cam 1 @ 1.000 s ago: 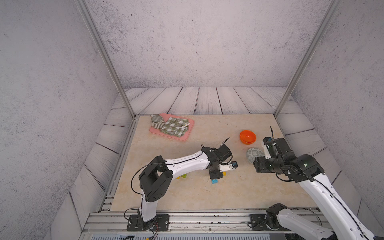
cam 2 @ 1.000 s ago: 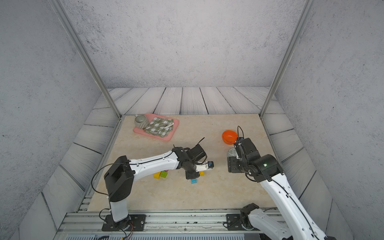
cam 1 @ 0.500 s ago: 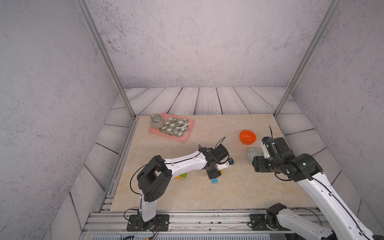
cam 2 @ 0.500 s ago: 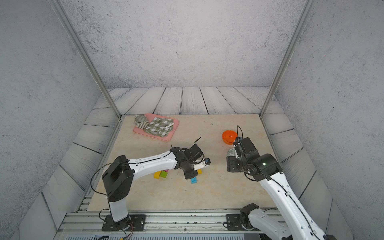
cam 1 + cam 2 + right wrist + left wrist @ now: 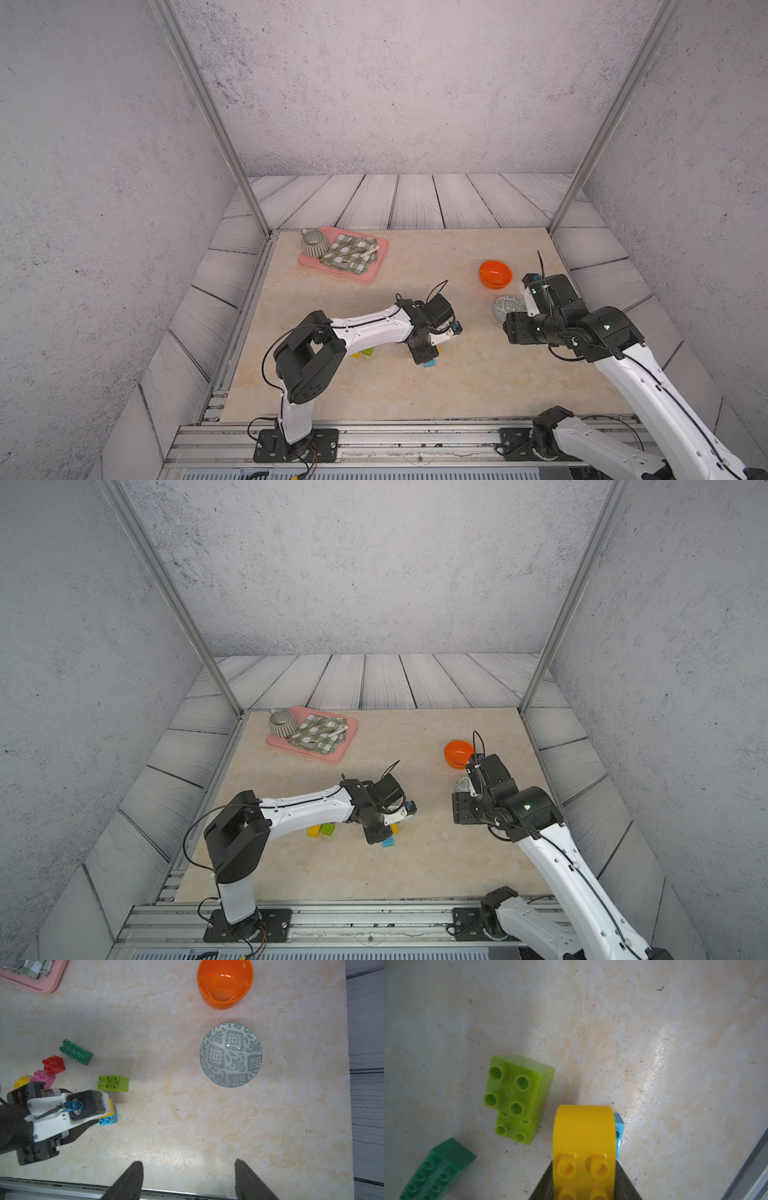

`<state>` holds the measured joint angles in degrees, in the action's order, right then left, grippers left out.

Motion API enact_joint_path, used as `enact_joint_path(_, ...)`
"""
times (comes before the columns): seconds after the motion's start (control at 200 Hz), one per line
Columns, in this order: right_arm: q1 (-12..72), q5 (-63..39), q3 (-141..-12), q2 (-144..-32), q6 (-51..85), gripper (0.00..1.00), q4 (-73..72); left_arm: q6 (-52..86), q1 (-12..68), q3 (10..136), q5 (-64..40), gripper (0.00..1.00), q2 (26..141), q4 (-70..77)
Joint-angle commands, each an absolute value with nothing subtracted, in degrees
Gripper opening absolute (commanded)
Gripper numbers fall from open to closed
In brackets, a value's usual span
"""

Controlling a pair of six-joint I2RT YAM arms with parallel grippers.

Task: Assemble the letter s with lego
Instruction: Assemble the lego brick with the lego brick.

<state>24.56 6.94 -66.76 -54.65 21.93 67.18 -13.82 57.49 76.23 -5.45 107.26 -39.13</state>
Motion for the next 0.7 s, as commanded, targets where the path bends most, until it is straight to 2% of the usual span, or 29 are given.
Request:
enact_joint_path(0.0,24.41,6.28,-66.18,-54.77,21.27,0.73,67.5,-13.01,57.43,75.28,-6.55,0.0,105.4,-39.42)
enact_joint_path(0.696,24.36,5.71,-66.27,-55.11,20.92,0.73,67.34,-12.39,57.5,73.52,-6.54,0.0,103.1,-38.59)
